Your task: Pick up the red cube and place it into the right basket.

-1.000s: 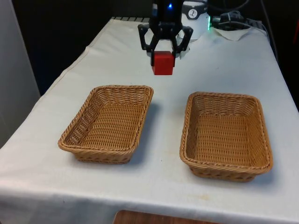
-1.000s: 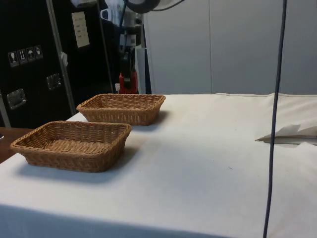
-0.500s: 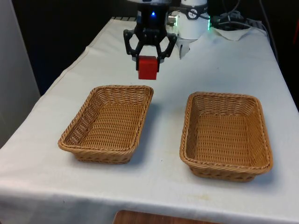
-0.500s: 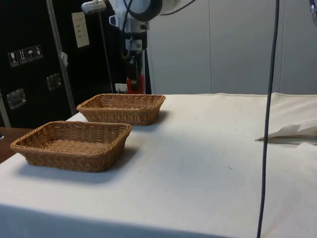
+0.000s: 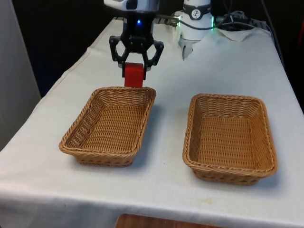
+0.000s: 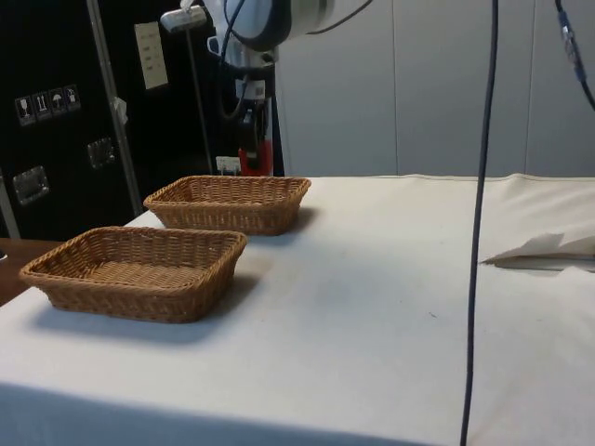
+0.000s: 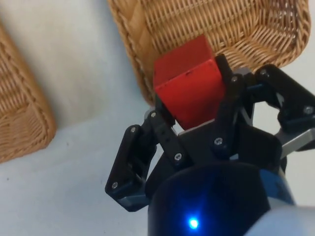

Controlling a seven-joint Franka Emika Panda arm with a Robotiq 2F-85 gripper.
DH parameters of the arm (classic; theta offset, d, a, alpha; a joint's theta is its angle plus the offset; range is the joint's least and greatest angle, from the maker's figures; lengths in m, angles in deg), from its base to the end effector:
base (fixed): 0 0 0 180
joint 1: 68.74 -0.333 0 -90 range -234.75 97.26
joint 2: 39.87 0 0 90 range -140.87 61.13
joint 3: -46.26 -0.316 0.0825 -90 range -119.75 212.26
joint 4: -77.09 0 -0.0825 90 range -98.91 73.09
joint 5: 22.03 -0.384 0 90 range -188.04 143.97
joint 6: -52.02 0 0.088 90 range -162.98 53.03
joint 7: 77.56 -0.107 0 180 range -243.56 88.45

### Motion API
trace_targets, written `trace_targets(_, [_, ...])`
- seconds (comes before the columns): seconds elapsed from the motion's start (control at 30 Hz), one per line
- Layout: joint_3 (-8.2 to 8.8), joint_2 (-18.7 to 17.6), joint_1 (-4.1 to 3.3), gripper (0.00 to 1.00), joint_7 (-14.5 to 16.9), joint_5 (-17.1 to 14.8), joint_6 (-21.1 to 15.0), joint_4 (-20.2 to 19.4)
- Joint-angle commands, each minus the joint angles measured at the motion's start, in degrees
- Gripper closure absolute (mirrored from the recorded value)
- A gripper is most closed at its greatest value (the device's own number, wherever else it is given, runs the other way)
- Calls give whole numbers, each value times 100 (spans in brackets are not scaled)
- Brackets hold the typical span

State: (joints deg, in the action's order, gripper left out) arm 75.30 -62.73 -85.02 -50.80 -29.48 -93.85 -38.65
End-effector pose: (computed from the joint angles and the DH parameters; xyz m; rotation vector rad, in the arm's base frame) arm 0.6052 -0.1252 0.2929 2.9611 0.2877 0.2048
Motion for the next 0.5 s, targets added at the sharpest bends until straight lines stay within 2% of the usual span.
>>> trace_targets(0.0, [34,-103,11,98,63,-86,0,74])
trace_targets(0.03, [-29,-178,103,98,172,-206,6,155])
trace_targets(0.23, [115,-521,132,98,350,-470,11,413])
trace_targets(0.27, [172,-527,69,98,298,-430,0,395])
trace_targets(0.3, [183,-567,74,98,309,-458,0,424])
trace_targets(0.33, [143,-602,143,98,378,-521,11,476])
trace_targets(0.47, [189,-779,189,98,418,-613,6,602])
